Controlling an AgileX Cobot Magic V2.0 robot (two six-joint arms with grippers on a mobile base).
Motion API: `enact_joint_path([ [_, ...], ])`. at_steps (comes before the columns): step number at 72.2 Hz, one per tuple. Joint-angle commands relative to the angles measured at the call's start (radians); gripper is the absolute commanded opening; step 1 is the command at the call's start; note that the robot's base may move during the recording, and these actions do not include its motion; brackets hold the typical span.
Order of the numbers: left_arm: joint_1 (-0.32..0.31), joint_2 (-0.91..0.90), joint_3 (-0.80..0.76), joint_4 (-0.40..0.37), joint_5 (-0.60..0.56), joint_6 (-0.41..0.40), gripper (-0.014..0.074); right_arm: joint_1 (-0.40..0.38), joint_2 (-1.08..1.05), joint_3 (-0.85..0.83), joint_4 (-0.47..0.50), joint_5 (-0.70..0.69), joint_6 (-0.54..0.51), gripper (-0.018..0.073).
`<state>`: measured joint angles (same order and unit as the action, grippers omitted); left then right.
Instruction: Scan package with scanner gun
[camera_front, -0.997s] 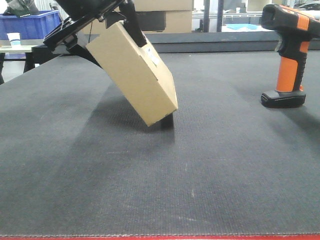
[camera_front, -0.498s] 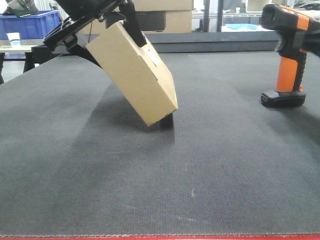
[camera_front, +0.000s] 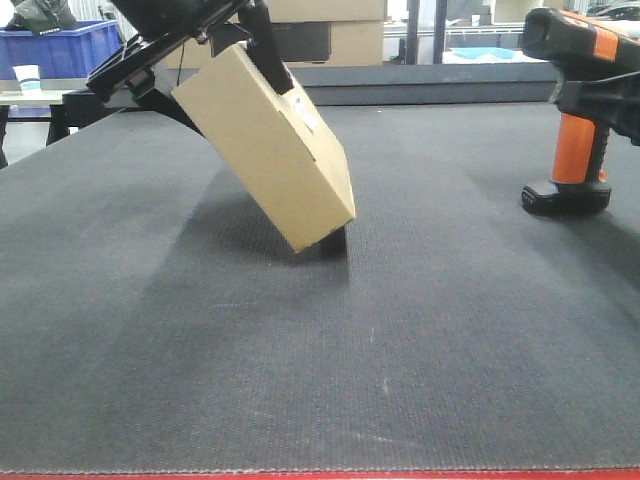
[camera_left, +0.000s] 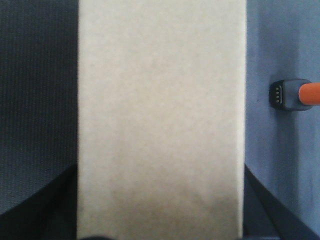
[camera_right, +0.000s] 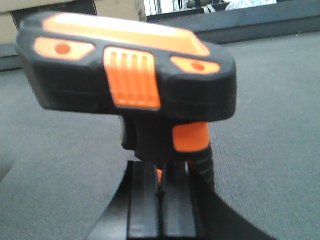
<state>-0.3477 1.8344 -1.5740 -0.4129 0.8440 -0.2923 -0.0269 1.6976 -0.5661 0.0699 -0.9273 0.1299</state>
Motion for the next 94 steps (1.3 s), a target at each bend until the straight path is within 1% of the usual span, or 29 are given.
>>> enact_joint_path([
  [1, -0.007, -0.003, -0.002, -0.014, -0.015, -0.006, -0.0111, -0.002, 0.006, -0.005, 0.006, -0.005, 0.0, -0.0161],
  [11, -0.007, -0.003, -0.002, -0.014, -0.017, -0.006, -0.0111, -0.002, 0.006, -0.005, 0.006, -0.005, 0.0, -0.016],
  [15, -0.007, -0.003, -0.002, -0.014, -0.017, -0.006, -0.0111, -0.002, 0.006, -0.005, 0.006, -0.005, 0.0, -0.0114],
  [19, -0.007, -0.003, -0.002, -0.014, -0.017, -0.006, -0.0111, -0.002, 0.006, -0.005, 0.006, -0.005, 0.0, -0.0024],
  [22, -0.007, -0.003, -0.002, -0.014, -0.017, -0.006, -0.0111, -0.002, 0.006, -0.005, 0.006, -0.005, 0.0, 0.0083],
  [23, -0.007, -0.003, -0.002, -0.014, -0.017, -0.006, -0.0111, -0.002, 0.006, -0.005, 0.006, -0.005, 0.0, 0.0103],
  [24, -0.007, -0.003, -0.002, -0.014, -0.017, -0.006, -0.0111, -0.002, 0.006, -0.005, 0.006, -0.005, 0.0, 0.0165],
  [27, -0.007, -0.003, -0.002, -0.014, -0.017, -0.006, -0.0111, -0.002, 0.006, -0.005, 0.006, -0.007, 0.0, 0.0288],
  [28, -0.007, -0.003, -0.002, -0.014, -0.017, -0.006, -0.0111, -0.002, 0.006, -0.005, 0.006, -0.007, 0.0, 0.0306],
  [29, -0.007, -0.003, -0.002, -0.014, -0.017, -0.006, -0.0111, -0.002, 0.006, -0.005, 0.006, -0.007, 0.0, 0.0359],
  [31, -0.007, -0.003, -0.002, -0.014, -0.017, -0.006, -0.0111, -0.002, 0.006, -0.005, 0.006, -0.007, 0.0, 0.0421],
  [35, -0.007, -0.003, -0.002, -0.014, -0.019, -0.006, -0.0111, -0.002, 0.006, -0.005, 0.008, -0.007, 0.0, 0.0524],
  [38, -0.007, -0.003, -0.002, -0.014, -0.019, -0.006, -0.0111, -0.002, 0.006, -0.005, 0.008, -0.007, 0.0, 0.0573],
  [50, -0.007, -0.003, -0.002, -0.014, -0.019, -0.006, -0.0111, -0.002, 0.036, -0.028, 0.051, -0.03, 0.0, 0.0568],
  [69, -0.007, -0.003, -0.002, -0.014, -0.019, -0.006, -0.0111, -0.002, 0.106, -0.089, 0.049, -0.078, 0.002, 0.0568],
  [75, -0.007, -0.003, -0.002, -0.014, -0.019, -0.006, -0.0111, -0.002, 0.111, -0.098, 0.049, -0.098, 0.03, 0.0568],
  [94, -0.007, -0.003, -0.002, -0.014, -0.021, -0.006, -0.0111, -0.002, 0.131, -0.135, 0.049, -0.086, 0.032, 0.0568],
])
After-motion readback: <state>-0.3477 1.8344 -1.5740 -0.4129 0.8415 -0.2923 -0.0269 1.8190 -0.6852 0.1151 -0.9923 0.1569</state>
